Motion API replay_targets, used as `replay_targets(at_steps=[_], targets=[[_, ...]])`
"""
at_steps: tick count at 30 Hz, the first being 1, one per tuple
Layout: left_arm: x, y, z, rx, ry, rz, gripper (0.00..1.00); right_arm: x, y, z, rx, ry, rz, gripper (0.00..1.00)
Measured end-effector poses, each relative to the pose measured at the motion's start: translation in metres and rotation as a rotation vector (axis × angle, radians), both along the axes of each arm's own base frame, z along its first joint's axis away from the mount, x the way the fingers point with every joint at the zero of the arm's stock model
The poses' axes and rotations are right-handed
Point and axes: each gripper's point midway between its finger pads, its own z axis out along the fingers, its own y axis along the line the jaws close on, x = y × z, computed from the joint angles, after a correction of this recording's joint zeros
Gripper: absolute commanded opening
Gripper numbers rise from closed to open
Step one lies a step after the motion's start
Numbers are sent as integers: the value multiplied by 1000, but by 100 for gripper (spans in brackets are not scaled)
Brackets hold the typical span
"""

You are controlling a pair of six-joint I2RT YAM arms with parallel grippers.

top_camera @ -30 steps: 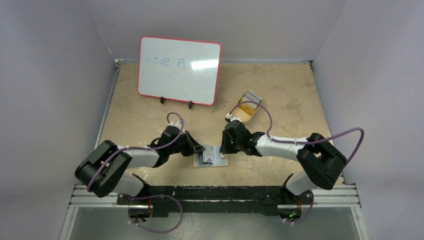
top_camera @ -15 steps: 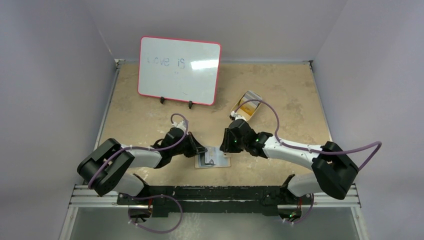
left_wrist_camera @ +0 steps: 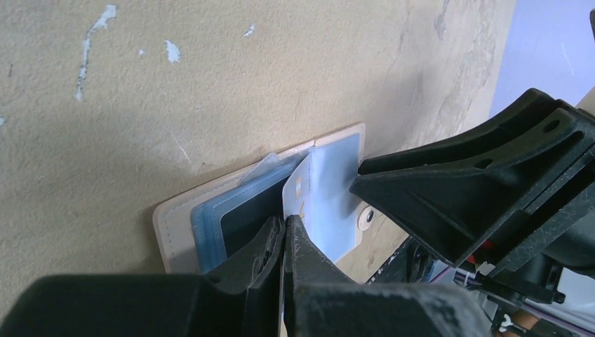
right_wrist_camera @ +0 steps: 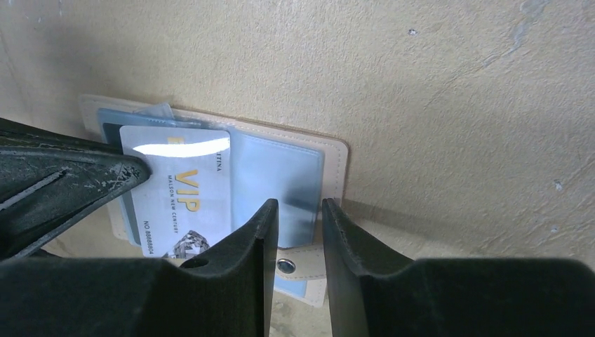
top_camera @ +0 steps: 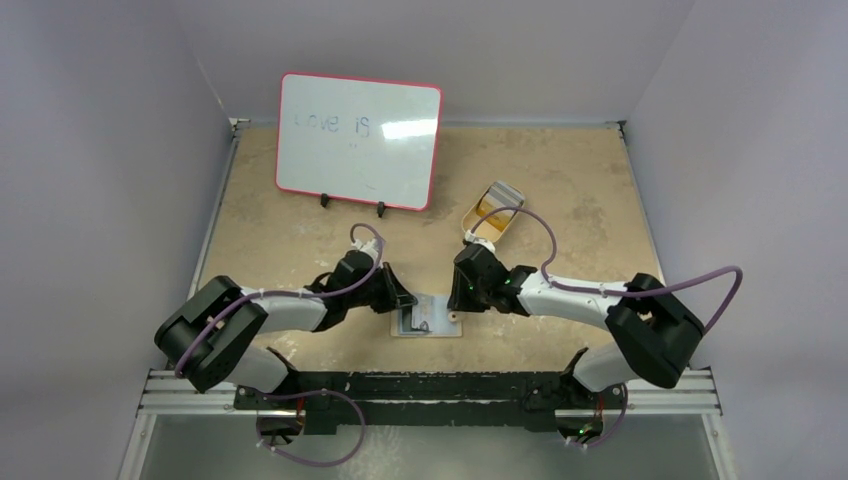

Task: Put the credit cards into the card holder
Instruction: Insert the credit card into the card holder.

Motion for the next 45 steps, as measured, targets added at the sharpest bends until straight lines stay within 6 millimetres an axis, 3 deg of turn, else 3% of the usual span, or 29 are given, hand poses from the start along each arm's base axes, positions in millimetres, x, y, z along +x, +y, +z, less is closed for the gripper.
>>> replay_targets(at_steps=[12,24,33,40,45], targets=[[-5,-1,-2,28,27,-39,0,1,0,-1,8,-2,-14,29],[7,-3,2,15,-32,18,0,0,-1,-1,37,-15,-33,27],[1,-14,-3,20,-25,43,0,-2,-4,-1,54,-19,-58,25],[0,-22,-3,45,-42,20,0,-3,-9,2,40,-15,-74,27],[3,-31,-3,61,-44,-20,0,-6,-15,14,41,-26,-92,34]])
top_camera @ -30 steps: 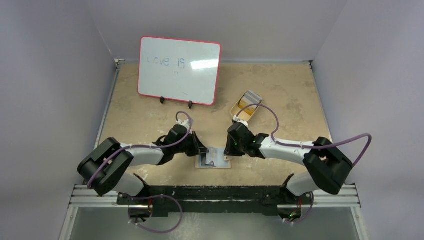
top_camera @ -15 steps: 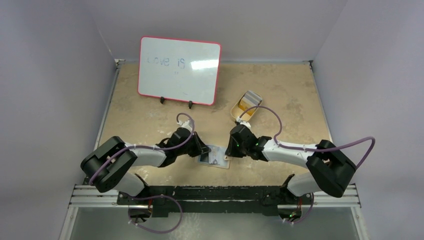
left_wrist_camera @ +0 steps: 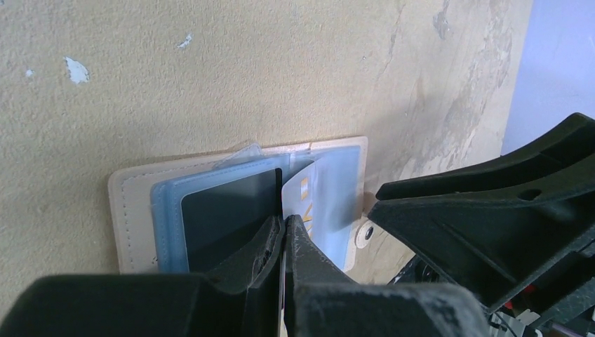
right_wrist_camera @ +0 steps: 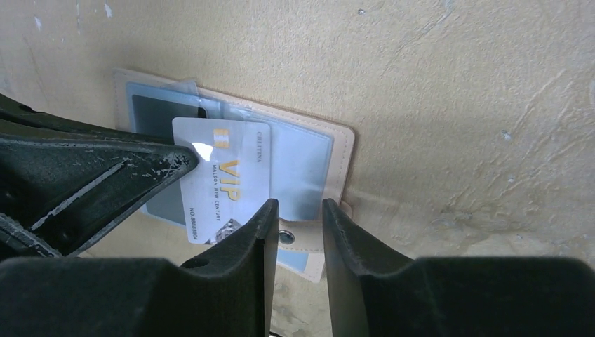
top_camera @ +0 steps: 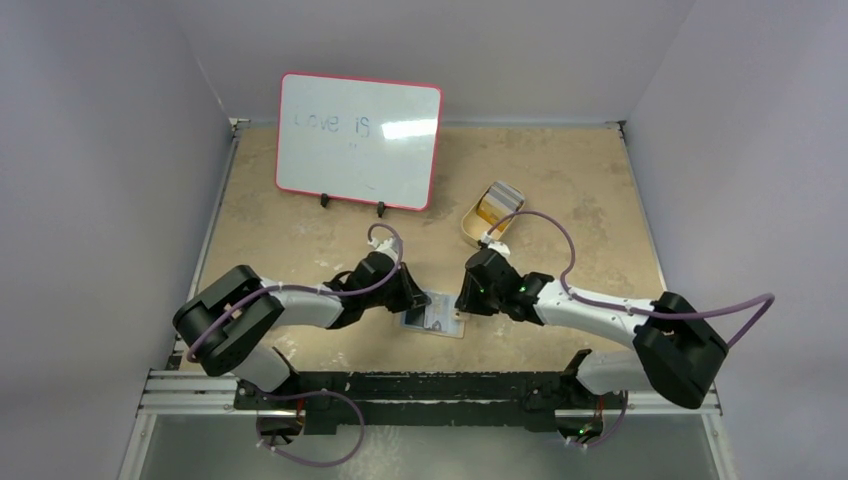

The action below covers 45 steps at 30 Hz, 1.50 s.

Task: Put the credit cards into the card holder
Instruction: Insert the credit card into the card holder.

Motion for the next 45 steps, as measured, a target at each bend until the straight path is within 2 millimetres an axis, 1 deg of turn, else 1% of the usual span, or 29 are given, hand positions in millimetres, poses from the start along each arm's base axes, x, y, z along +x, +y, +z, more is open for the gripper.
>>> replay_targets(at_steps=[3,4,7,8,10,11,12,14,16,19,23,27,32,36,38,40,43,45], targets=[[0,-1,0,1,2,-1,1,0,-2,1,4,-3,-12,34],[0,0,0,1,2,-1,5,-1,-2,-1,4,0,-14,35],[0,0,-1,5,4,4,18,-4,-6,-9,-2,13,-24,38],[0,1,-1,7,6,9,21,-5,-6,-11,-4,18,-28,39],[1,2,2,5,3,16,22,-6,-7,-16,-7,26,-34,39],[2,3,3,7,2,23,20,-5,-6,-15,2,21,-37,39],[1,4,5,10,0,27,14,-3,-4,-14,11,17,-40,39],[1,5,5,16,-2,34,6,-1,-1,-14,24,8,-42,37],[0,7,2,32,3,39,1,1,1,-15,35,-1,-42,34],[-2,5,-1,44,12,36,0,4,4,-15,47,-11,-42,32],[-5,-3,-6,52,18,15,0,5,5,-15,53,-16,-42,30],[-6,-9,-5,56,12,7,0,6,7,-15,57,-20,-41,29],[-6,-10,-5,73,9,13,7,7,7,-16,56,-25,-36,28],[-5,-9,-3,73,5,26,20,8,8,-16,49,-30,-24,28],[-5,-9,0,73,-2,29,25,8,8,-16,45,-32,-19,29],[-4,-7,4,75,-8,36,28,9,9,-16,38,-32,-12,31],[-4,1,9,95,-16,58,28,10,9,-13,22,-29,-5,33],[-4,5,10,108,-17,69,29,12,10,-8,14,-35,1,34]])
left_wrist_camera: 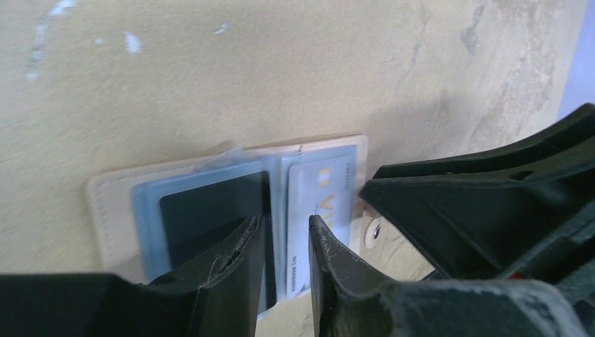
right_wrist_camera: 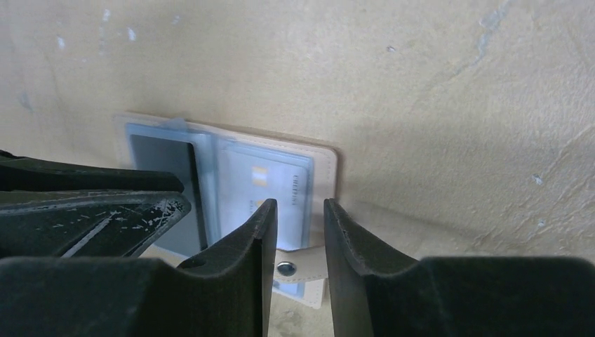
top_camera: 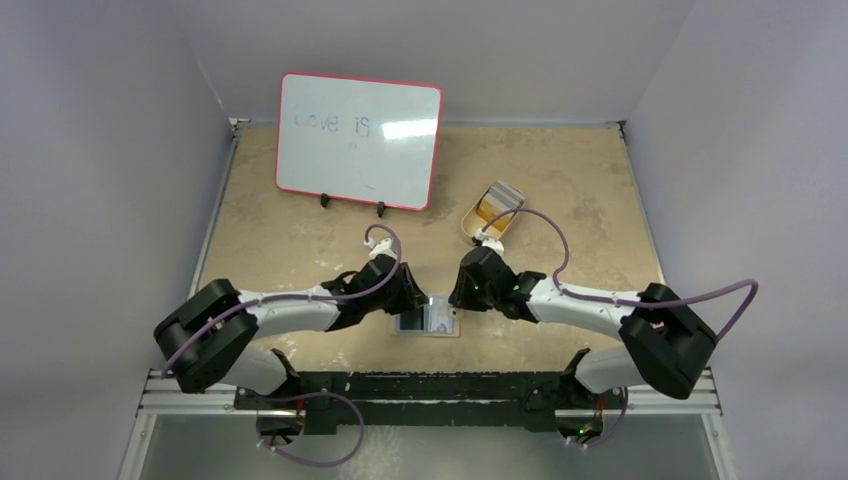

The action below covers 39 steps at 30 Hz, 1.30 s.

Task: Put the credit cards into the card holder
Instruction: Insert the credit card into the card holder, then turn over the card slot in the card holder.

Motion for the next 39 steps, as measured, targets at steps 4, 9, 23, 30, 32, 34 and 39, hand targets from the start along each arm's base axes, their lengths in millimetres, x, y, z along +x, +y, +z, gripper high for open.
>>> replay_targets(at_steps=[4,9,23,30,32,34,39], targets=[[-1,15,7,37,-8,34,32,4,6,14,19,-23,13,34],[3,37,14,88,-20,86,34,5,19,29,44,-45,44,30],[3,85,-11,85,61,146,36,3,57,6,23,-3,144,21],[0,66,-11,-42,38,89,37,2,56,-4,24,1,142,21],[-2,62,-10,-74,36,77,37,2,57,-6,36,-3,140,20],[-4,59,-8,-101,36,62,36,1,57,-7,44,-5,139,20],[-4,50,2,-177,19,43,33,1,58,-8,63,-14,134,20]])
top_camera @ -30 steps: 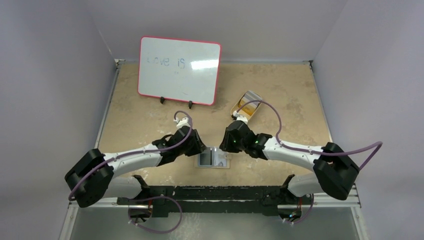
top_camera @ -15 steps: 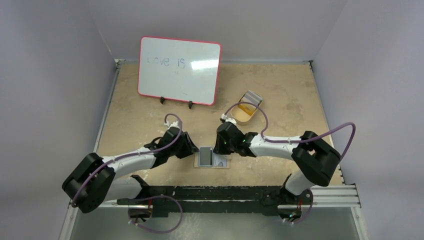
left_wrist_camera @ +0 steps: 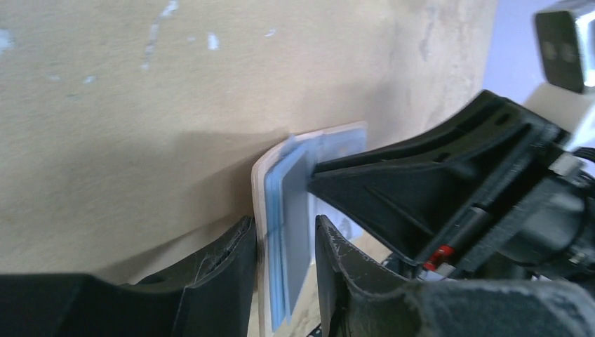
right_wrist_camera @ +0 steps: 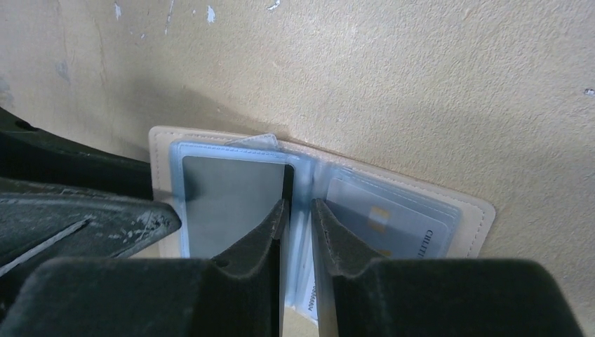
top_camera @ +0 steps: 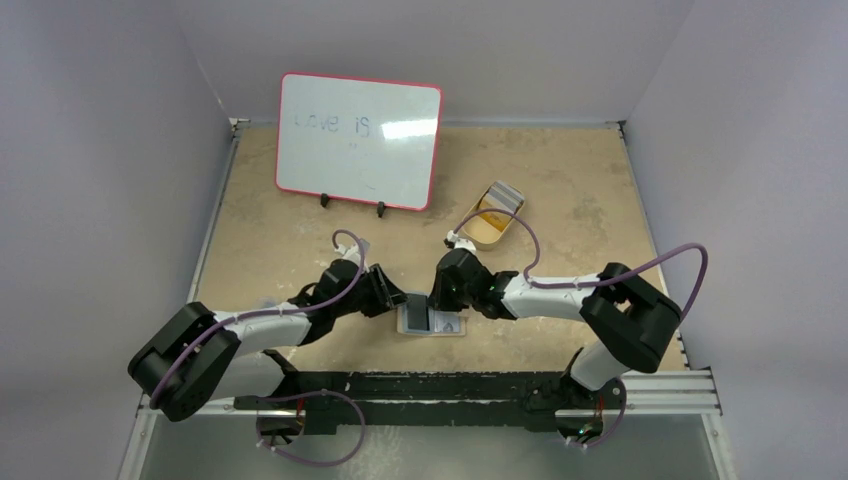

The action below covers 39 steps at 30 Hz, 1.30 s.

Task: Put the credit cards into the card holder
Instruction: Turn over the card slot in the card holder.

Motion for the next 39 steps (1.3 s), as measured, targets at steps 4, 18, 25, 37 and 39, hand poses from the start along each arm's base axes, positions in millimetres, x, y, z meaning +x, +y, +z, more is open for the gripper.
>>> replay_targets(at_steps=[4,18,25,37,39], targets=[[2,-10,13,-62,-30,-23,23,0,0,0,10,-3,-6,20],[3,-20,22,-127,-43,-49,8,-2,-2,0,32,2,-28,20],[2,-20,22,-136,-51,-50,6,-2,-2,0,34,5,-31,21],[-1,-21,26,-173,-63,-60,0,-2,-2,1,37,8,-31,22],[-2,-21,26,-176,-66,-61,0,-2,-1,1,37,8,-30,22]])
